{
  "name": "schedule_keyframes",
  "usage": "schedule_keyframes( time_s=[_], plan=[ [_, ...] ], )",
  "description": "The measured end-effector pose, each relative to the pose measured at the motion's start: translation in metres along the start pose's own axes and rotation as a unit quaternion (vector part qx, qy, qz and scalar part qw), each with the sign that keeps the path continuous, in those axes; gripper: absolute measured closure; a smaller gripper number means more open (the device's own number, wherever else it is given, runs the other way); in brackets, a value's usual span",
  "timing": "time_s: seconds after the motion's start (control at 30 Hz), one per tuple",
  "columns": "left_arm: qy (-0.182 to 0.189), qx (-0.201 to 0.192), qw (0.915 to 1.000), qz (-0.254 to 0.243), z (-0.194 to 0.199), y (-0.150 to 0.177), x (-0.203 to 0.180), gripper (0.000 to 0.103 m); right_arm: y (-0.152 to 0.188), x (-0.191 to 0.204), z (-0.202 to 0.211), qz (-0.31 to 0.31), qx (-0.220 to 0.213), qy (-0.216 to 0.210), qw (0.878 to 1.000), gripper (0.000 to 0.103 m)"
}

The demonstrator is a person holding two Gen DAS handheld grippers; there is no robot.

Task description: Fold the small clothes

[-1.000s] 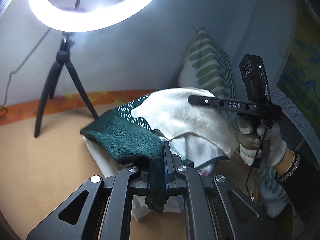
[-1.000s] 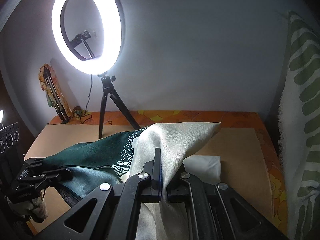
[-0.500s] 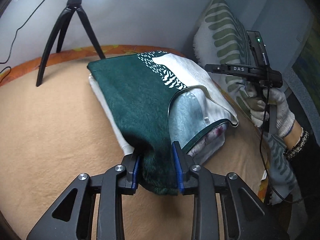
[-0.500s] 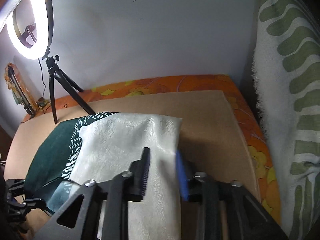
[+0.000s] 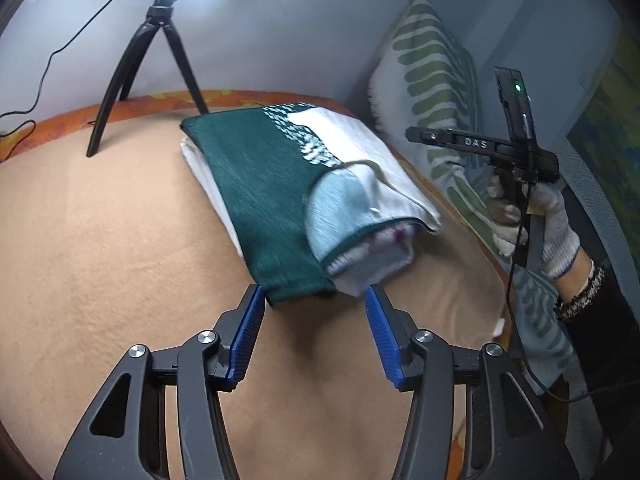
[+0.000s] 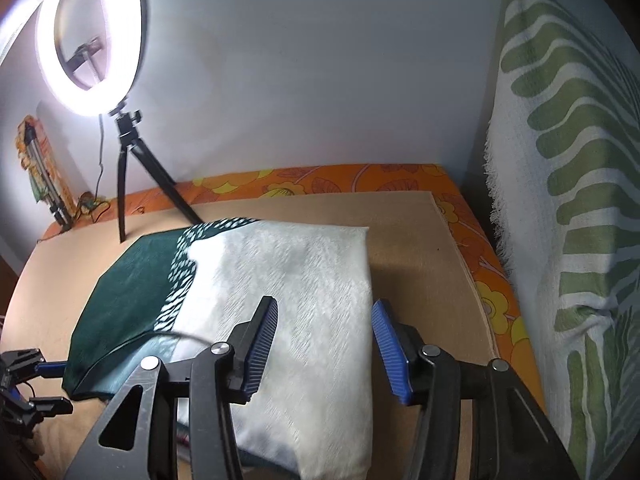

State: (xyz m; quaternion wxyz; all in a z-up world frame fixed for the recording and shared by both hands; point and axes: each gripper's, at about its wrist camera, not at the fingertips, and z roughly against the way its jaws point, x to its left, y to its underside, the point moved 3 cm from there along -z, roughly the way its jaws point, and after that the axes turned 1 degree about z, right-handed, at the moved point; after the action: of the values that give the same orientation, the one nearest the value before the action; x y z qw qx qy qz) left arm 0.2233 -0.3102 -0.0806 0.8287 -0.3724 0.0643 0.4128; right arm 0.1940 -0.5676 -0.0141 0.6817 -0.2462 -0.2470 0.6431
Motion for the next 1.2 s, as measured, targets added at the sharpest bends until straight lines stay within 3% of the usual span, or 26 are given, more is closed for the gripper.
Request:
schedule_keyframes(
  time_s=[0.43,0.9,1.2],
  plan=[
    [-0.028,-0.029,0.9987,-0.033,0.058,0.021,-0.02,0.051,0.023,0.037,0.07,-0.01,-0.022,0.011,1.0,0.042],
    [-0.08,-0.08,0.9897,-0.087,0.125,0.06,-0.035,0.021,0.073,0.115,0.139,-0.003,-0.064,0.037,0.997,0.016],
    [-0.136,-0.093,0.9811,-0.102,0.144,0.078,-0.034,0.019,0.103,0.156,0.153,-0.012,-0.077,0.044,0.996,0.008]
  ],
)
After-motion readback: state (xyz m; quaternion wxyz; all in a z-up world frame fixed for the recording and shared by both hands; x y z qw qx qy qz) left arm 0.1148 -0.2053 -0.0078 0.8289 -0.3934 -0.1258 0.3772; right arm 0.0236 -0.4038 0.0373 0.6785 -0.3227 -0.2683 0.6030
